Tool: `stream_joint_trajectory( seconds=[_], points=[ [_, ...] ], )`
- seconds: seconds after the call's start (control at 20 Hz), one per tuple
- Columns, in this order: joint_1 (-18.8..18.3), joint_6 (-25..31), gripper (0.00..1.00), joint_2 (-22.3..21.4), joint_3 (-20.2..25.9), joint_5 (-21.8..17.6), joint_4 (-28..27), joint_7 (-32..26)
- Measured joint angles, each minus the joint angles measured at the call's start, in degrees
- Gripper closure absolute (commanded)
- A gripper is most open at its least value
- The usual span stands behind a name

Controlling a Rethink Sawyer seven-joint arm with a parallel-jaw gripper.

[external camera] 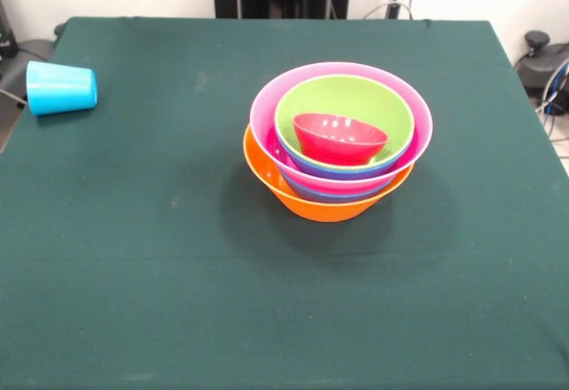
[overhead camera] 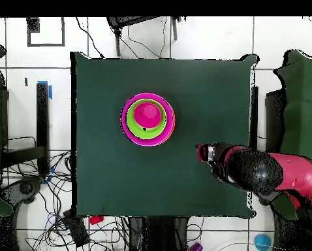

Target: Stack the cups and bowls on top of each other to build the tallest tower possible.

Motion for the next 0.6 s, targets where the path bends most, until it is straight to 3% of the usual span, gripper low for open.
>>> stream_joint_trajectory(
  seconds=[0.6],
  points=[
    [-3.2, 1.13, 0.0, 9.39, 1.85, -4.95, -7.23, -1.84]
  ],
)
